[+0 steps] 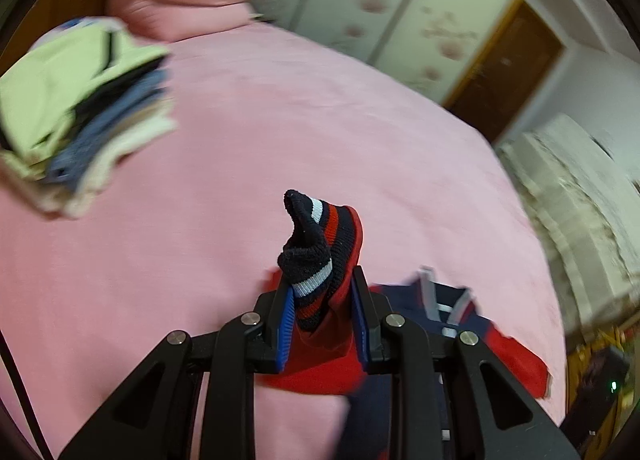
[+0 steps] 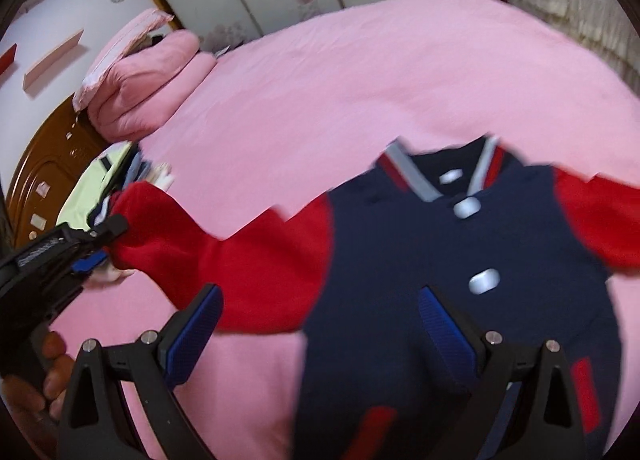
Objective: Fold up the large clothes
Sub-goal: 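Fold the held red sleeve across the jacket body with the left tool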
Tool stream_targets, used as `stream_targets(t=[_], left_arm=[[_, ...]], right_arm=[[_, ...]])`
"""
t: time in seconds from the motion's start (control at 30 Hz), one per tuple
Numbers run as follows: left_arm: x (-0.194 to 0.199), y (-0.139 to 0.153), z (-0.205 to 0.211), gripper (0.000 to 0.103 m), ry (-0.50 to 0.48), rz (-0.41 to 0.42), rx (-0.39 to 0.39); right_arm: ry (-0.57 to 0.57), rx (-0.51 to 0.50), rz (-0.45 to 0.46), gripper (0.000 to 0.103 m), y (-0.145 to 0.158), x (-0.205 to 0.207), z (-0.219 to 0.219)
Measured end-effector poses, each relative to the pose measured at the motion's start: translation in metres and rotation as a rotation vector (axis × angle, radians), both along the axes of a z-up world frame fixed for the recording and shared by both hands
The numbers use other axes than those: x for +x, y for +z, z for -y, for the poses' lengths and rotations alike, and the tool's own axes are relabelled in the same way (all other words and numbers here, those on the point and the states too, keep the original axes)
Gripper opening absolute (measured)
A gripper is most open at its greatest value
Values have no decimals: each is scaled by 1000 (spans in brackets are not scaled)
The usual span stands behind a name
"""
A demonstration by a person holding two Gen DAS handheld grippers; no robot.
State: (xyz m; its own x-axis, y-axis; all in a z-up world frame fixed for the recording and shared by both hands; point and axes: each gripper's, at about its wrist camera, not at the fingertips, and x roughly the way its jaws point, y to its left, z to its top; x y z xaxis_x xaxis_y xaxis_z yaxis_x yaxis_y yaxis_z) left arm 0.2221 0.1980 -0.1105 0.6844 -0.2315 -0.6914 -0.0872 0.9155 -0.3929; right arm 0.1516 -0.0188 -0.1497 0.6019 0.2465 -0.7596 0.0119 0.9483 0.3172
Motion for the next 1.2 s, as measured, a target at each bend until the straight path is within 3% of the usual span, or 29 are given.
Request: stream_targets(t=[0.13, 0.2, 0.27, 0.33, 0.43, 0.6, 0.77, 0.8, 0.97, 1.03, 1.2], left_arm=[[-6, 2, 75, 24, -89, 21, 44], [-6, -4, 110, 26, -116, -7, 61], [-9, -15, 133, 39, -136, -50, 72], [-11, -21, 156, 78, -211, -55, 48], [-22, -26, 167, 96, -173, -62, 136], [-21, -40, 144, 97, -104, -161, 247], [-21, -62, 86, 97, -17, -256, 308], [-18, -67, 79, 97, -1, -271, 305], [-14, -79, 53, 97, 64, -332, 220], [-14, -78, 49, 97, 74, -340, 195], [-9, -76, 54, 96, 43, -334, 141]], right_arm=[[-25, 9, 27, 98, 11, -3, 52], [-28, 15, 16, 98, 11, -5, 77], [-30, 7, 8, 98, 8, -8, 97], [-35, 4, -8, 98, 2, -12, 114], [-40, 19, -45, 98, -11, -17, 133], [-27, 112, -89, 97, -29, -18, 146], [10, 313, -189, 77, -63, -3, 133], [5, 350, -219, 73, -73, 3, 128], [-54, 488, -305, 25, -102, 21, 107], [-87, 530, -289, 15, -103, 24, 108], [-105, 429, -137, 13, -65, 21, 122]])
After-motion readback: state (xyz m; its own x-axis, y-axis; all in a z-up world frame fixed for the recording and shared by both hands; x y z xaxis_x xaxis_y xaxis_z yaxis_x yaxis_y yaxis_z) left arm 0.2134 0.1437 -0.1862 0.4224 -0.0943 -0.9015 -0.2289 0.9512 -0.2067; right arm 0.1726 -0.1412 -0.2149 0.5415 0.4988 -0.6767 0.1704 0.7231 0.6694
